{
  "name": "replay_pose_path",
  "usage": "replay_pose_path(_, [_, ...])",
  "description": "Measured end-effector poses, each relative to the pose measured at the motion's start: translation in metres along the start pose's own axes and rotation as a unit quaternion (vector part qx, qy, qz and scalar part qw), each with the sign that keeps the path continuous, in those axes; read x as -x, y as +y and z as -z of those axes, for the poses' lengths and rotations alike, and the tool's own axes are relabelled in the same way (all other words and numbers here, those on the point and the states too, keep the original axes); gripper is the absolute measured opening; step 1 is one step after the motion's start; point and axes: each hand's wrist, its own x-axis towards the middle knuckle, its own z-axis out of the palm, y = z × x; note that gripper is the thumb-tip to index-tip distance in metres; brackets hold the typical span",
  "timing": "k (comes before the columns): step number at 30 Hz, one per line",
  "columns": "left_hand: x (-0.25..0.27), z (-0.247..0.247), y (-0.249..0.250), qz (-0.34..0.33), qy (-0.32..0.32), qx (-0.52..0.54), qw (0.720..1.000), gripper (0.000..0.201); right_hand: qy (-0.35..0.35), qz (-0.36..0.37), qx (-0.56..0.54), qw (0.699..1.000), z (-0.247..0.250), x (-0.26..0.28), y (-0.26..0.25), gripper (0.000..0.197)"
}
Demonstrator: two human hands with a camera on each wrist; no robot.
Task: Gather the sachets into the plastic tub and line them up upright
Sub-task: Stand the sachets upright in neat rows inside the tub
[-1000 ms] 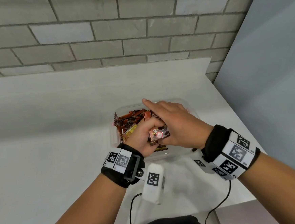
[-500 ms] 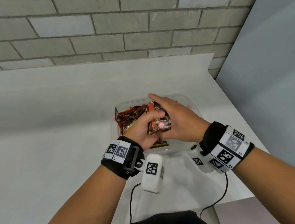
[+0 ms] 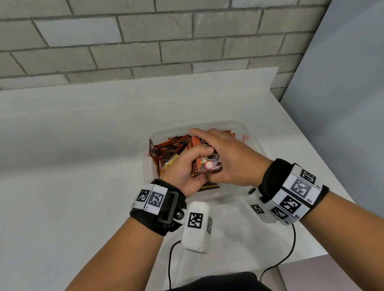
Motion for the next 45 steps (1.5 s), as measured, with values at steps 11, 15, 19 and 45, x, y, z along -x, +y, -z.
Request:
replay_pose_path(11, [0.002, 0.016, 0.0, -0.022, 0.004, -0.041, 0.999, 0.024, 0.091, -0.081, -0.135, 0.983, 0.01, 0.01, 0.009, 0.062])
replay_pose_path(15, [-0.001, 0.017, -0.005, -0.013, 0.015, -0.048, 0.999, 0.029, 0.077, -0.114, -0.23, 0.963, 0.009, 0.012, 0.011, 0.055])
replay_pose_path(19, [0.0, 0.016, -0.005, -0.011, 0.028, -0.016, 0.999, 0.019, 0.112, -0.136, -0.28, 0.944, 0.015, 0.013, 0.012, 0.039])
replay_pose_path(45, [-0.007, 0.018, 0.0, -0.109, 0.093, -0.048, 0.988, 0.059, 0.052, -0.144, -0.132, 0.979, 0.063, -0.012, 0.021, 0.008])
